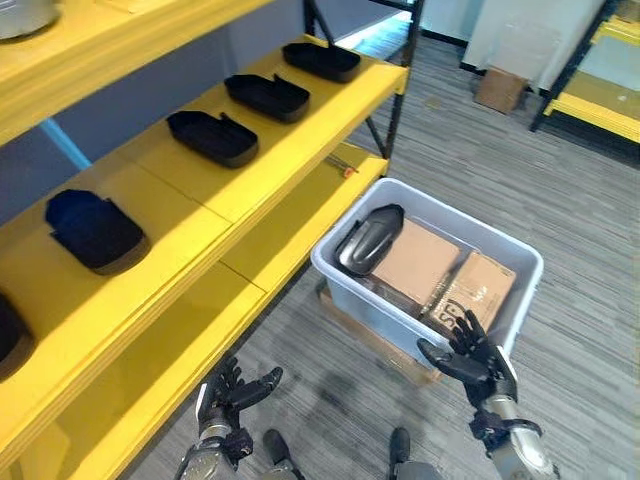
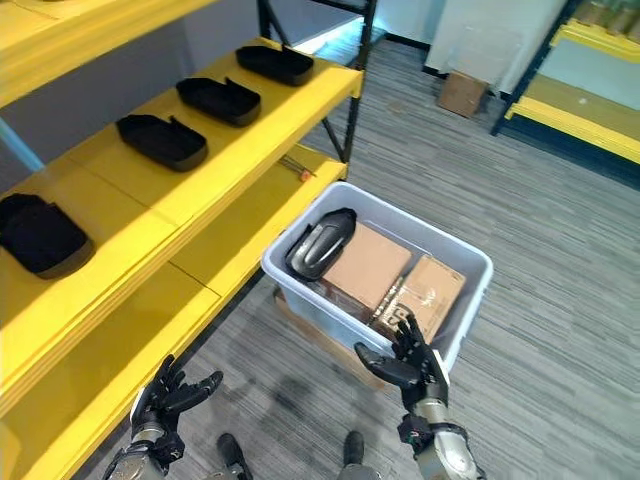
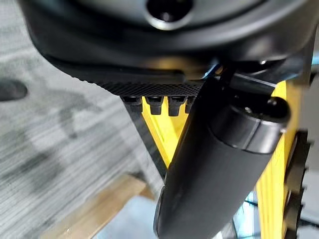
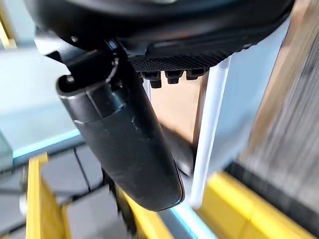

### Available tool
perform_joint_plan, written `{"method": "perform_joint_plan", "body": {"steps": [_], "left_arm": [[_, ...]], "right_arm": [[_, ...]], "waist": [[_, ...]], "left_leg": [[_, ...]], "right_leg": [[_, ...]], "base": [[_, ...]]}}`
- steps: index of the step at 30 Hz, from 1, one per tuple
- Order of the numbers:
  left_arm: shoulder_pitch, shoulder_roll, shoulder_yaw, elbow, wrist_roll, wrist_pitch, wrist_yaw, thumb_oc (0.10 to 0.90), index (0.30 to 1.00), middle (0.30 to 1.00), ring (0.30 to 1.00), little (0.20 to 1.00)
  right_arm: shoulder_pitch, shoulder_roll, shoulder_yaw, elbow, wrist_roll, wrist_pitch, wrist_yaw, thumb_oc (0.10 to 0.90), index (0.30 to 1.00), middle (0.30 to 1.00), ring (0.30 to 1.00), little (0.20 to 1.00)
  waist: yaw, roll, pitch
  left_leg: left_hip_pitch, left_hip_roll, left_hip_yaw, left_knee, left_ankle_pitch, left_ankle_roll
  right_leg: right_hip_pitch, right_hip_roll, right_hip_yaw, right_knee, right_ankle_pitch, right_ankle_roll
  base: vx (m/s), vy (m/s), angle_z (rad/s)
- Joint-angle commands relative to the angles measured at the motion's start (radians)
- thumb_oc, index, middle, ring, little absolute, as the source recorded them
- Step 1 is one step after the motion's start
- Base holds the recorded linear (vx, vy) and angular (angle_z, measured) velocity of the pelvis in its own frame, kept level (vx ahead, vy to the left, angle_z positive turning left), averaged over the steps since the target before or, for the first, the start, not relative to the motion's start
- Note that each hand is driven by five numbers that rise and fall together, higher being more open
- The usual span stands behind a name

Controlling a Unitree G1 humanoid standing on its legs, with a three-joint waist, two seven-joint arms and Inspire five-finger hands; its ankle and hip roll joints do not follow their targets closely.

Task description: Move parts from the plastic box to the shelf.

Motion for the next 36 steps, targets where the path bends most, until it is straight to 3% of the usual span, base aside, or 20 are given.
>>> {"method": "perform_joint_plan", "body": {"steps": [1,2,10,17,18,19,20,21,22,23,26,28,29,33,36], "left_arm": [[-0.057,0.077,0.033,-0.098,-0.004,-0.080,-0.043,0.900,1.000,1.000,1.000,1.000],[-0.056,0.072,0.028,-0.091,-0.008,-0.082,-0.043,0.900,1.000,1.000,1.000,1.000],[-0.042,0.062,0.013,-0.086,0.012,-0.077,-0.056,0.900,1.000,1.000,1.000,1.000],[-0.097,0.065,-0.028,-0.073,0.039,-0.079,-0.046,0.900,1.000,1.000,1.000,1.000],[-0.092,0.065,-0.030,-0.073,0.042,-0.081,-0.053,0.900,1.000,1.000,1.000,1.000],[-0.092,0.070,-0.029,-0.080,0.046,-0.082,-0.057,0.900,1.000,1.000,1.000,1.000],[-0.092,0.077,-0.029,-0.092,0.053,-0.084,-0.060,0.900,1.000,1.000,1.000,1.000],[-0.092,0.077,-0.029,-0.092,0.053,-0.084,-0.060,0.900,1.000,1.000,1.000,1.000],[-0.092,0.075,-0.027,-0.103,0.045,-0.087,-0.067,0.900,1.000,1.000,1.000,1.000],[-0.092,0.072,-0.024,-0.109,0.043,-0.088,-0.070,0.900,1.000,1.000,1.000,1.000],[-0.089,0.069,-0.018,-0.114,0.033,-0.093,-0.065,0.900,1.000,1.000,1.000,1.000],[-0.104,0.067,-0.013,-0.117,0.019,-0.100,-0.048,0.900,1.000,1.000,1.000,1.000],[-0.108,0.066,-0.010,-0.118,0.015,-0.102,-0.048,0.900,1.000,1.000,1.000,1.000],[-0.111,0.061,-0.007,-0.121,0.012,-0.104,-0.048,0.900,1.000,1.000,1.000,1.000],[-0.128,0.062,-0.022,-0.114,0.016,-0.102,-0.051,0.900,1.000,1.000,1.000,1.000]], "right_arm": [[-0.071,0.008,-0.020,-0.152,0.015,-0.080,0.034,0.900,1.000,1.000,1.000,1.000],[-0.067,0.007,-0.028,-0.151,0.013,-0.088,0.025,0.900,1.000,1.000,1.000,1.000],[-0.037,0.008,-0.050,-0.169,0.015,-0.099,0.022,0.900,1.000,1.000,1.000,1.000],[-0.020,-0.019,-0.052,-0.174,0.019,-0.113,0.017,0.900,1.000,1.000,1.000,1.000],[0.013,-0.017,-0.056,-0.168,0.021,-0.110,0.024,0.900,1.000,1.000,1.000,1.000],[0.019,-0.022,-0.056,-0.161,0.019,-0.107,0.026,0.900,1.000,1.000,1.000,1.000],[0.021,-0.032,-0.051,-0.152,0.009,-0.103,0.027,0.900,1.000,1.000,1.000,1.000],[0.021,-0.031,-0.052,-0.151,0.009,-0.103,0.027,0.900,1.000,1.000,1.000,1.000],[0.014,-0.047,-0.049,-0.139,-0.013,-0.098,0.027,0.900,1.000,1.000,1.000,1.000],[0.012,-0.050,-0.054,-0.132,-0.022,-0.097,0.029,0.900,1.000,1.000,1.000,1.000],[0.007,-0.056,-0.060,-0.129,-0.027,-0.099,0.031,0.900,1.000,1.000,1.000,1.000],[-0.022,-0.064,-0.058,-0.102,-0.038,-0.113,0.017,0.900,1.000,1.000,1.000,1.000],[-0.029,-0.066,-0.059,-0.100,-0.041,-0.114,0.013,0.900,1.000,1.000,1.000,1.000],[-0.033,-0.068,-0.063,-0.086,-0.043,-0.108,0.015,0.900,1.000,1.000,1.000,1.000],[-0.029,-0.056,-0.072,-0.090,-0.038,-0.097,0.027,0.900,1.000,1.000,1.000,1.000]], "waist": [[0.007,-0.039,-0.050],[-0.010,-0.024,-0.052],[-0.049,0.011,-0.057],[-0.081,0.024,-0.033],[-0.085,0.018,-0.014],[-0.083,0.019,-0.002],[-0.066,0.021,0.015],[-0.069,0.021,0.014],[-0.036,0.018,0.030],[-0.026,0.010,0.029],[-0.021,0.005,0.025],[0.004,0.011,0.039],[0.009,0.010,0.043],[0.021,0.028,0.034],[0.016,0.034,0.025]], "left_leg": [[0.018,0.038,-0.011,0.105,-0.099,-0.025],[0.038,0.040,0.002,0.087,-0.089,-0.031],[0.075,0.063,0.011,0.056,-0.048,-0.056],[0.069,0.148,0.006,0.082,0.039,-0.109],[0.056,0.169,-0.018,0.144,0.043,-0.112],[0.046,0.166,-0.044,0.166,0.045,-0.109],[0.025,0.138,-0.122,0.193,0.054,-0.097],[0.018,0.138,-0.128,0.200,0.052,-0.097],[-0.053,0.050,-0.267,0.210,0.037,-0.045],[-0.096,0.008,-0.327,0.210,0.007,-0.031],[-0.131,0.004,-0.366,0.159,0.007,-0.028],[-0.177,0.008,-0.492,0.052,0.082,-0.048],[-0.175,0.007,-0.530,0.019,0.088,-0.055],[-0.172,0.007,-0.607,-0.018,0.095,-0.076],[-0.125,-0.001,-0.595,-0.018,0.054,-0.067]], "right_leg": [[0.027,-0.038,0.001,0.004,-0.035,0.045],[0.021,-0.031,0.017,0.004,-0.038,0.044],[0.028,0.005,0.042,0.009,-0.065,0.020],[0.021,0.097,0.092,0.049,-0.125,-0.047],[0.023,0.120,0.108,0.056,-0.140,-0.066],[0.020,0.125,0.116,0.063,-0.147,-0.071],[0.015,0.128,0.133,0.071,-0.149,-0.079],[0.013,0.128,0.129,0.073,-0.151,-0.079],[-0.008,0.121,0.152,0.076,-0.134,-0.089],[-0.008,0.114,0.160,0.075,-0.135,-0.088],[-0.009,0.110,0.185,0.065,-0.133,-0.079],[-0.007,0.104,0.226,0.066,-0.134,-0.066],[-0.004,0.104,0.252,0.076,-0.141,-0.060],[0.005,0.115,0.311,0.082,-0.157,-0.054],[0.035,0.097,0.362,0.093,-0.176,-0.038]], "base": [[0.00,-0.032,-0.56],[0.00,-0.019,-0.31],[0.02,-0.054,-0.17],[0.01,-0.214,-0.08],[0.03,-0.185,-0.13],[0.02,-0.189,-0.17],[-0.01,-0.041,-0.35],[-0.09,-0.015,-0.63],[-0.05,-0.029,-0.73],[-0.04,-0.027,-0.64],[0.13,0.036,-0.39],[0.18,0.173,-0.30],[0.19,0.186,-0.42],[0.15,0.168,-0.95],[0.24,0.423,-0.79]]}}
